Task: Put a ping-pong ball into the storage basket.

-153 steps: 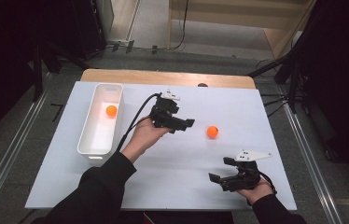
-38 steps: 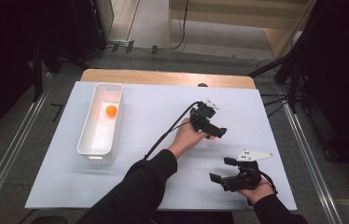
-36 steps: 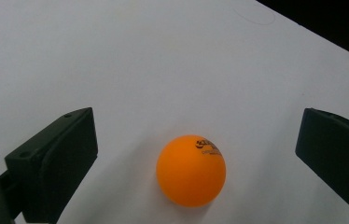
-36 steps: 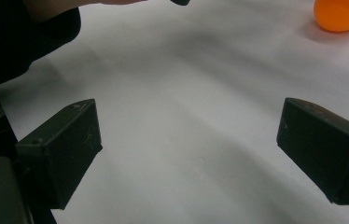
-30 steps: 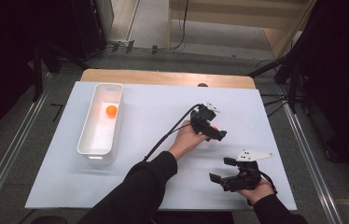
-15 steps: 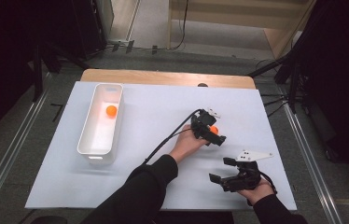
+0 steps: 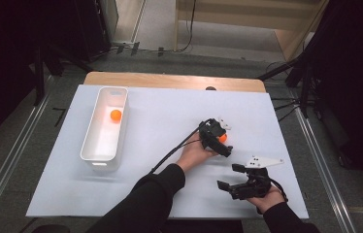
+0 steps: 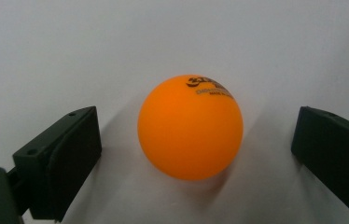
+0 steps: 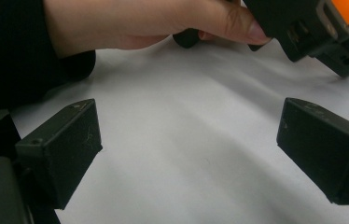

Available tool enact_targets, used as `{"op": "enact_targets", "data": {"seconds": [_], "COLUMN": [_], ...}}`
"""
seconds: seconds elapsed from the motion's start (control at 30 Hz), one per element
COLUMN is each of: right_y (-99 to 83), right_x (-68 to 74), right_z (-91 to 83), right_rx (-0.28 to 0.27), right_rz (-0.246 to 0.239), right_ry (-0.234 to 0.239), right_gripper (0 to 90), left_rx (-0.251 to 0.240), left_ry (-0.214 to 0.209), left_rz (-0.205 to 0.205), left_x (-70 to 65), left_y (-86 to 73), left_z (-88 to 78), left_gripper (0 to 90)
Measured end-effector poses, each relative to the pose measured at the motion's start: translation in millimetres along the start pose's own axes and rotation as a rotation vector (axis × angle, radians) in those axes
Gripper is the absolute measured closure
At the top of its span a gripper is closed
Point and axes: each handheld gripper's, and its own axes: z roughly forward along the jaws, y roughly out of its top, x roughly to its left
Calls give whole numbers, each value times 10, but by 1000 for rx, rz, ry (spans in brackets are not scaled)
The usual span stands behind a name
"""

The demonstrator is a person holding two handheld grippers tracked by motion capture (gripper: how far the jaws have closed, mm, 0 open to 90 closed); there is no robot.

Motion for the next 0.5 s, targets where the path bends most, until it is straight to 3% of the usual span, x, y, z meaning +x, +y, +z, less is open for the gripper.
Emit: {"op": "enact_targets", "data": {"seconds": [0.17, 0.3, 0.5], "right_y": [1, 1, 0], "right_x": [-5, -2, 1], "right_z": [5, 7, 12], "right_rx": [5, 7, 11], "right_rz": [-1, -4, -8], "right_ry": [0, -1, 2], "right_gripper": [51, 51, 51], "left_rx": [-12, -36, -43], "left_ry": [13, 27, 22], "left_rz": [-11, -26, -15], "left_x": [4, 14, 2], "left_y": [-10, -22, -28], "left_z": [-14, -37, -45], "left_gripper": [53, 169, 204]}}
